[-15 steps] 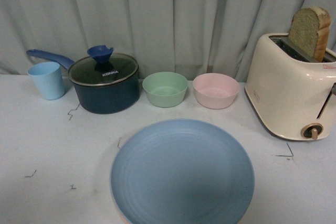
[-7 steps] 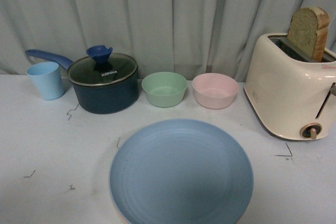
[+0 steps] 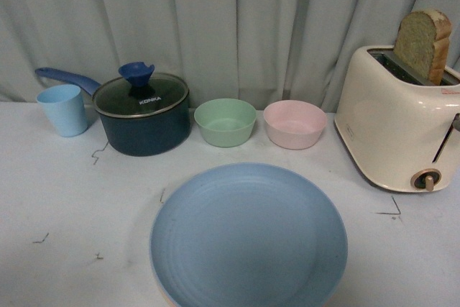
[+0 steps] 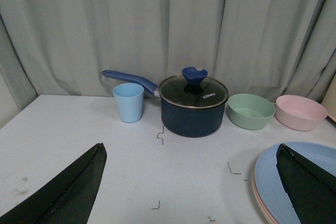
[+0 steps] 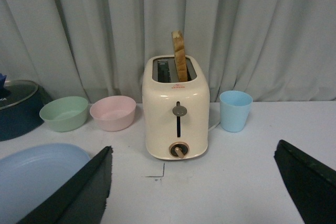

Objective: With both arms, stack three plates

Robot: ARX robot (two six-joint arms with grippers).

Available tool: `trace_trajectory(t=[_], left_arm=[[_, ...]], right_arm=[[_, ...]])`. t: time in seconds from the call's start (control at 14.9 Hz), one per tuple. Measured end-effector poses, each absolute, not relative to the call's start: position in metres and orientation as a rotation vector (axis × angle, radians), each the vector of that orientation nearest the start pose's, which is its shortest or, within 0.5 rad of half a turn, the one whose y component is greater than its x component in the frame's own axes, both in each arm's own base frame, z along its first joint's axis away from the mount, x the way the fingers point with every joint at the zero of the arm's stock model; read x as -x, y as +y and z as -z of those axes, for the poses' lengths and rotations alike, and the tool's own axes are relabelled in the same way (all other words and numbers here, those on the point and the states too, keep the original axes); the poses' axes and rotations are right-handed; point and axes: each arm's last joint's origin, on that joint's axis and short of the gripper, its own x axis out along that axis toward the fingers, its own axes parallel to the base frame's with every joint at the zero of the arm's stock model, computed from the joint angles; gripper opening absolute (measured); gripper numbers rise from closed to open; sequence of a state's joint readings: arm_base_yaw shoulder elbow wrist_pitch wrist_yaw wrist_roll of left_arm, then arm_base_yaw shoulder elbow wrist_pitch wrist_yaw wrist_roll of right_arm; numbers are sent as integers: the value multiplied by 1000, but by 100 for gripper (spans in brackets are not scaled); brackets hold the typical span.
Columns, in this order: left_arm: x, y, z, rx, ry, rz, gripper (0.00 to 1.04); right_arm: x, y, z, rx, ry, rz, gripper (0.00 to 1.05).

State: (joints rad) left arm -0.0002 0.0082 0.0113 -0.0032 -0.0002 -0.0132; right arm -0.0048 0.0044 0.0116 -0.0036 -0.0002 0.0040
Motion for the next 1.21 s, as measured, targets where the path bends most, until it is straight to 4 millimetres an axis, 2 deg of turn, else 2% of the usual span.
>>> trace_trajectory(t=[0.07, 1.21], left_arm=[[-98, 0, -166, 13, 0, 0, 98], [-98, 0, -166, 13, 0, 0, 98]], right_arm=[[-97, 0, -167, -4, -4, 5, 99], [-97, 0, -167, -4, -4, 5, 98]])
